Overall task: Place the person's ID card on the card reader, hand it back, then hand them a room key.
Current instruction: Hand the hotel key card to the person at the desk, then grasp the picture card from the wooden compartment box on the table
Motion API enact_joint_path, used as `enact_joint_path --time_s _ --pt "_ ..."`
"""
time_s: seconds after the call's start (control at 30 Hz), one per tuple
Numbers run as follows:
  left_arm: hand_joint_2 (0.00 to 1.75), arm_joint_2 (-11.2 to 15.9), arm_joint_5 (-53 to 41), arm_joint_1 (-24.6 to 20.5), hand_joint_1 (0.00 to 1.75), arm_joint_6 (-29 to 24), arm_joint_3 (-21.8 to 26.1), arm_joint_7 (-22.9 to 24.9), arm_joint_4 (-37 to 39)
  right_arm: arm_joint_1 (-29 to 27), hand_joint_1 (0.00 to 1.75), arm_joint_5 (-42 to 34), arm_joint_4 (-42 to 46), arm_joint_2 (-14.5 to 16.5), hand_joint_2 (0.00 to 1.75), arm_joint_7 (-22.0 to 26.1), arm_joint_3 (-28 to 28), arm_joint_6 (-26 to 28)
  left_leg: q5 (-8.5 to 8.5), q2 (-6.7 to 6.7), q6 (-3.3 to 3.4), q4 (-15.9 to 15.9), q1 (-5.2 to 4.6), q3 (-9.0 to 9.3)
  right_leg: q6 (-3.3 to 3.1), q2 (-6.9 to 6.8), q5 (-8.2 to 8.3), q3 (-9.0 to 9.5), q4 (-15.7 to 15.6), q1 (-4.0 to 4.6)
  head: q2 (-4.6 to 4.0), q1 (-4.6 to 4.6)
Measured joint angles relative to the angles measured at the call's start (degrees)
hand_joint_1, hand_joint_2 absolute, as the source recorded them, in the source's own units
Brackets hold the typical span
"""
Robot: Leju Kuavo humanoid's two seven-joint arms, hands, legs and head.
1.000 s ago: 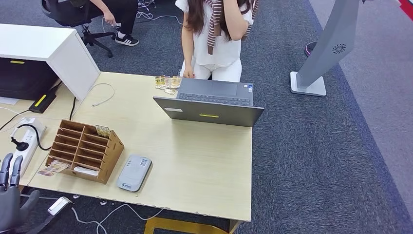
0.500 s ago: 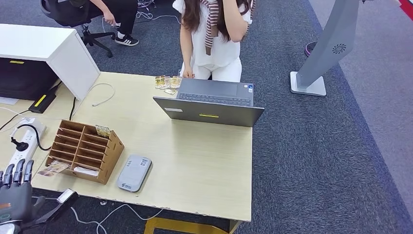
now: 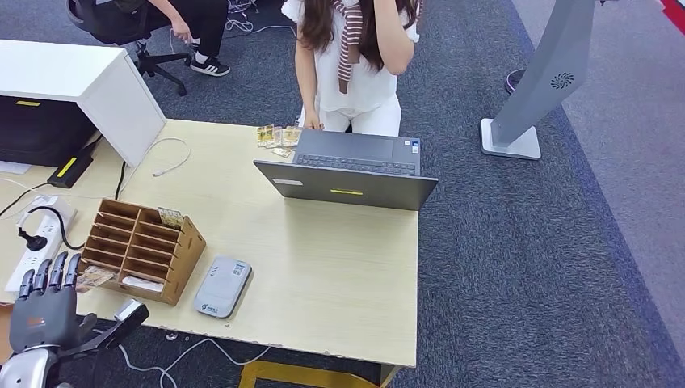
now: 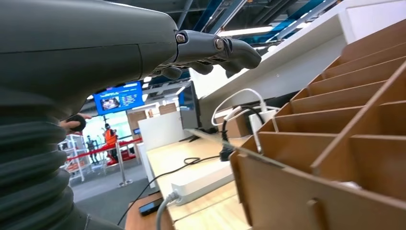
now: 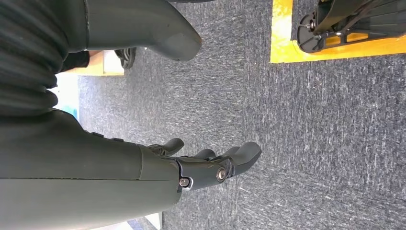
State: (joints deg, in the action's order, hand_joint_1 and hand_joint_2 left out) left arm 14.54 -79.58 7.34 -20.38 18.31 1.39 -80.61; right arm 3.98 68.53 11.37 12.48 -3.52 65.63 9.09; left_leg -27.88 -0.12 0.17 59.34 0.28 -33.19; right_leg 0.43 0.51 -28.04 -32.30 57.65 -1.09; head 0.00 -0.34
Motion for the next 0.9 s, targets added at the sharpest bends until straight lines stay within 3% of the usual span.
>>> enact_joint_path --time_s 0.5,0.9 --pt "1.75 1.9 1.4 -3.6 0.0 -4.2 -5.8 1.1 0.3 0.1 0.0 0.5 0.0 0.0 1.75 0.2 -0.7 -0.4 0.0 0.01 0.0 0.0 0.0 0.0 -0.01 0.01 0.01 0.0 0.0 0.0 0.0 -0.01" --pt "1.75 3.6 2.9 -3.8 0.0 -4.3 -6.4 3.2 0.8 0.0 0.0 1.0 0.0 0.0 1.75 0.5 -1.0 -0.5 0.0 0.03 0.0 0.0 0.01 -0.01 -0.01 0.01 0.0 -0.01 0.0 0.01 0.0 -0.01"
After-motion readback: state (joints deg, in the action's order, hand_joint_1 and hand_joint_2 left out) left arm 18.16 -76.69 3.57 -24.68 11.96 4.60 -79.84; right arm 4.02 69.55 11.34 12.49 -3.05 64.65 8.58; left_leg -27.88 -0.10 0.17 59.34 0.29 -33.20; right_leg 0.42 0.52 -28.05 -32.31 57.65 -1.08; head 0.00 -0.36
